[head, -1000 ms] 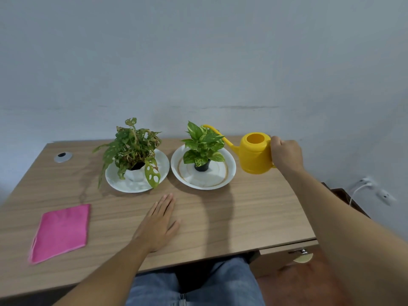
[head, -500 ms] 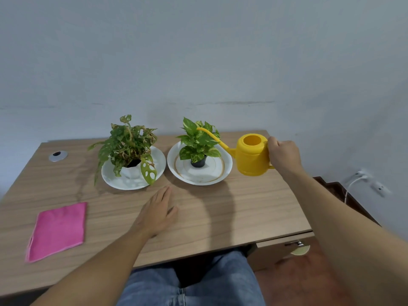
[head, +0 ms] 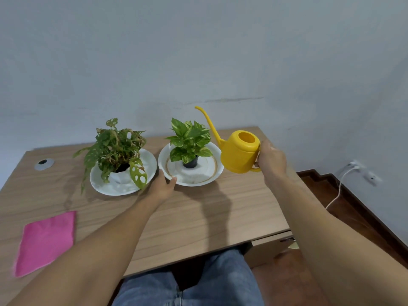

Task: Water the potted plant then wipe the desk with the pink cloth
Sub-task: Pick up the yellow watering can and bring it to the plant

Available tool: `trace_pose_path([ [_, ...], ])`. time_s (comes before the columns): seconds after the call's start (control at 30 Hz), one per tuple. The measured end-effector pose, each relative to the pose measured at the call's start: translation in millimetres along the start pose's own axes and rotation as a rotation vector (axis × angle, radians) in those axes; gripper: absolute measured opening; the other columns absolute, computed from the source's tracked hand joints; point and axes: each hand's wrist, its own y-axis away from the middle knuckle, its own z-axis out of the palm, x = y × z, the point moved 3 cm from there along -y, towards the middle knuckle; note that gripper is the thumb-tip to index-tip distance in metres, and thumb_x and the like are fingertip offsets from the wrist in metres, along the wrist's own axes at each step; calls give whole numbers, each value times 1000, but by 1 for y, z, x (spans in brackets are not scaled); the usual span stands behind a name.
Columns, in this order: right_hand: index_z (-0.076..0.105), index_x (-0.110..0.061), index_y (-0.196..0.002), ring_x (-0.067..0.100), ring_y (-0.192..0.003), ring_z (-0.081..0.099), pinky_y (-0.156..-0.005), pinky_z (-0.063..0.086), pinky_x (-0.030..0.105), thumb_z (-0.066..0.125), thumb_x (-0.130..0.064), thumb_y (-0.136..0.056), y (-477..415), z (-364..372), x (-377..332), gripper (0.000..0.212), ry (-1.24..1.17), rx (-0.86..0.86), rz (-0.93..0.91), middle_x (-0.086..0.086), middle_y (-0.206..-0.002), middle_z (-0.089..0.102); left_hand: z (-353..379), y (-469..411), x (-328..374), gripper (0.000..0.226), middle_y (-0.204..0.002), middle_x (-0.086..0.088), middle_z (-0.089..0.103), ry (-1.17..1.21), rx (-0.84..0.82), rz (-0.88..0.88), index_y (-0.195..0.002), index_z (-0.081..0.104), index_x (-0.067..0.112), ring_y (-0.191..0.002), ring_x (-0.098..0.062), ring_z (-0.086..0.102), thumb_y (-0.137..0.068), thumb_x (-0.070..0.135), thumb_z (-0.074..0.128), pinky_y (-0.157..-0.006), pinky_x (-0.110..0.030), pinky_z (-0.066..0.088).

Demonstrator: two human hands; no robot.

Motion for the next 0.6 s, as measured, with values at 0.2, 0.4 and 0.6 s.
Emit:
trace_pose_path([
  [0.2,55,-9,-63,39,-80,71,-67,51,44,44,-47,-100,0,0,-1,54,47,-5,-16,14,-69,62,18,-1,7,95,-174,-18,41,-69,16,-97,-177,5,14,-153,-43,47,-110,36,68,-116,-44,42],
  [0.4,57,-8,-65,44,-83,68,-72,54,52,44,-41,-101,-7,-5,0,50,79,15,-33,12,-68,60,29,-12,2,106,-166,-21,52,-64,50,-154,-177,7,13,-146,-45,54,-103,46,75,-112,-48,48],
  [0.6,65,6,-79,30,-76,62,-66,45,40,47,-44,-100,-18,-11,5,58,54,46,9,14,-73,62,38,-26,-15,116,-168,-15,50,-134,36,-184,-177,2,22,-145,-44,56,-94,72,65,-112,-55,52],
])
